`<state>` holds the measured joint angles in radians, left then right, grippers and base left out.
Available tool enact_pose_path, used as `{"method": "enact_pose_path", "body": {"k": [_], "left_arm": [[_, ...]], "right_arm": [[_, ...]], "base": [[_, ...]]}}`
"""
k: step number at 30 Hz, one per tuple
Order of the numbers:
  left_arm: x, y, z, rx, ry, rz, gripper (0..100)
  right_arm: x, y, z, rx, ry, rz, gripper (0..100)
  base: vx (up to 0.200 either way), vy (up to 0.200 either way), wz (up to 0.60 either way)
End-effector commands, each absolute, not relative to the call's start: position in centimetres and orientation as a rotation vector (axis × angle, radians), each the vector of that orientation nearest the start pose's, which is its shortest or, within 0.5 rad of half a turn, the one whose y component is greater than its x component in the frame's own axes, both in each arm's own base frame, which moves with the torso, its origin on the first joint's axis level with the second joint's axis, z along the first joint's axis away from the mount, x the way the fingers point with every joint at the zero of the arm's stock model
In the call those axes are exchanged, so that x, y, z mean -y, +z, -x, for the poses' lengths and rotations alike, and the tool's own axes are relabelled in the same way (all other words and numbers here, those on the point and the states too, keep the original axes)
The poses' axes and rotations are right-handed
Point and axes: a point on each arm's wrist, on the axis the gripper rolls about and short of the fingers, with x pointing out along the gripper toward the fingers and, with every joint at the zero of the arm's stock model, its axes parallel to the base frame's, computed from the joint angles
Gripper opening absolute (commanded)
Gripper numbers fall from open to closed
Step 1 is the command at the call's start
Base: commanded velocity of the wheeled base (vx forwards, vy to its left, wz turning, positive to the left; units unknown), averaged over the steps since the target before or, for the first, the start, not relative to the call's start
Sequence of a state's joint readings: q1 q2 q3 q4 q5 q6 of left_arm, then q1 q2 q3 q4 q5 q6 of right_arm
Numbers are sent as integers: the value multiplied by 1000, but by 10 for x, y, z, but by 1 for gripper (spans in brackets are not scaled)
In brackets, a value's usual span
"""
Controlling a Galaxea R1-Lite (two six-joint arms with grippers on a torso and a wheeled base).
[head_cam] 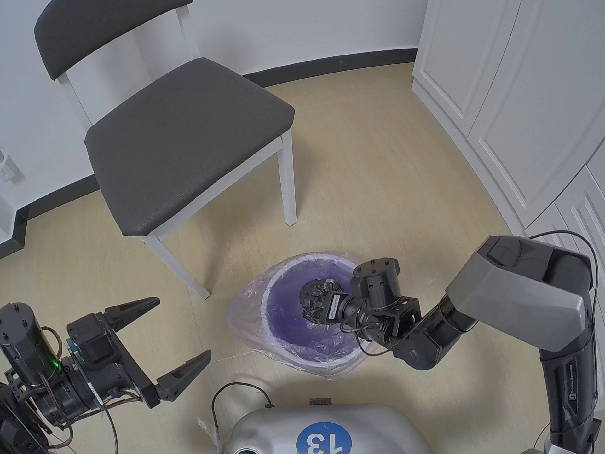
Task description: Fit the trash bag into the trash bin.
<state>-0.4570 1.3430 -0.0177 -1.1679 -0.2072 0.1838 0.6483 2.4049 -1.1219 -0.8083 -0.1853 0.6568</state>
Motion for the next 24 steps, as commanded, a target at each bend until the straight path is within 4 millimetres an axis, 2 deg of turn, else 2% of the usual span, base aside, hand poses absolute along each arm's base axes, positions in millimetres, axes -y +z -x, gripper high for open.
{"method": "enact_pose_path", "body": {"k": [1, 8, 12, 15, 24], "left_arm": [[68, 122, -128, -112, -677, -199, 100], [68, 122, -128, -111, -675, -198, 100], [68, 122, -128, -111, -675, -198, 100], [68, 122, -128, -113, -677, -200, 100], [68, 121, -128, -120, -679, -200, 100]], "right_arm": [[-261, 17, -358, -564, 313, -520, 0], [-250, 27, -360, -602, 356, -597, 0], [-231, 45, -352, -667, 433, -640, 0], [-222, 59, -351, -652, 453, -656, 0], [-221, 54, -351, -668, 452, -656, 0]], "base": [[0, 0, 0], [0, 0, 0], [0, 0, 0], [0, 0, 0], [0, 0, 0]]}}
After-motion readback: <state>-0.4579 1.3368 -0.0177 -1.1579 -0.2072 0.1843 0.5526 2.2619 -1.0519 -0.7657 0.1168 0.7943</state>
